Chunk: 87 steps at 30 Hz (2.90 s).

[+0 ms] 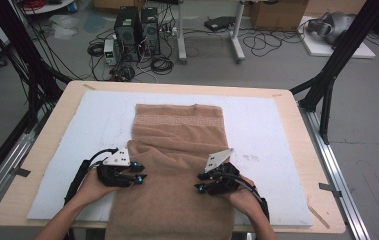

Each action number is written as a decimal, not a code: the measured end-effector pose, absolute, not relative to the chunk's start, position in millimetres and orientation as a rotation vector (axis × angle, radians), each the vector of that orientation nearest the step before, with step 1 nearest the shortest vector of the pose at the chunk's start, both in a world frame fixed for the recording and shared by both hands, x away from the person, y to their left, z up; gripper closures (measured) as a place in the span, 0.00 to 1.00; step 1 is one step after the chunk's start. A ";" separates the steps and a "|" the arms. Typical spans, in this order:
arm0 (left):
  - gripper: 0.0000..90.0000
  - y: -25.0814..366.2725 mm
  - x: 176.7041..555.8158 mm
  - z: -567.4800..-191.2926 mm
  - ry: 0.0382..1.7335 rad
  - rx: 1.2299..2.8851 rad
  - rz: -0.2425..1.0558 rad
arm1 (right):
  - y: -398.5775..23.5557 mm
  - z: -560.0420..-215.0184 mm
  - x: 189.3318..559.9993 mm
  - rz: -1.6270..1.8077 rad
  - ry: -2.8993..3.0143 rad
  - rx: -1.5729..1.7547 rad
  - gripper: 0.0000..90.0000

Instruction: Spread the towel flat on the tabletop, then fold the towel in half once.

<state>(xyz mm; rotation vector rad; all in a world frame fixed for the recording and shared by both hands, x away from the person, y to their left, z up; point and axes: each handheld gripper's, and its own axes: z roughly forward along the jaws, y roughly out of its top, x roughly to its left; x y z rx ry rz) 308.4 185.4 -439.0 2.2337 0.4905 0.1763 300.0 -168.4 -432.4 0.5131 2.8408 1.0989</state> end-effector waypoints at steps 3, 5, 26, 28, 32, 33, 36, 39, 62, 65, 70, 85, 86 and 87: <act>0.82 185.0 307.8 -443.9 0.485 2.234 0.185 | -176.1 -437.8 301.6 1.109 2.814 0.532 0.80; 0.94 185.8 303.6 -443.2 0.467 2.247 0.190 | -176.3 -439.5 299.2 1.138 2.811 0.519 0.91; 0.95 213.4 277.2 -444.8 0.479 2.223 0.192 | -198.3 -439.0 280.8 1.125 2.807 0.529 0.90; 0.97 217.9 268.1 -441.6 0.459 2.234 0.154 | -201.2 -441.6 276.0 1.187 2.828 0.551 0.94; 0.92 230.4 247.9 -429.5 0.395 2.206 0.138 | -198.2 -425.5 255.9 1.229 2.869 0.377 0.87; 0.81 232.2 247.7 -427.0 0.410 2.198 0.176 | -201.9 -420.1 256.8 1.248 2.835 0.399 0.85; 0.75 233.4 256.8 -425.4 0.462 2.153 0.199 | -212.7 -417.9 273.9 1.196 2.785 0.524 0.77; 0.73 226.7 264.8 -433.5 0.489 2.178 0.215 | -216.5 -428.6 284.7 1.183 2.793 0.591 0.75; 0.61 233.0 289.1 -407.3 0.634 2.044 0.309 | -228.9 -404.1 310.5 1.308 2.646 0.740 0.54; 0.55 230.0 298.4 -402.6 0.669 2.025 0.352 | -227.5 -401.0 322.7 1.293 2.623 0.786 0.44; 0.50 227.1 308.1 -401.7 0.702 2.019 0.333 | -223.5 -394.1 334.7 1.285 2.588 0.811 0.34; 0.47 231.0 326.1 -392.9 0.753 2.001 0.323 | -215.2 -380.0 353.4 1.302 2.571 0.801 0.29; 0.47 231.4 327.6 -392.1 0.763 1.998 0.326 | -215.3 -379.7 353.7 1.304 2.571 0.796 0.29; 0.47 231.6 329.3 -391.1 0.768 2.005 0.330 | -215.7 -378.8 354.3 1.302 2.569 0.802 0.29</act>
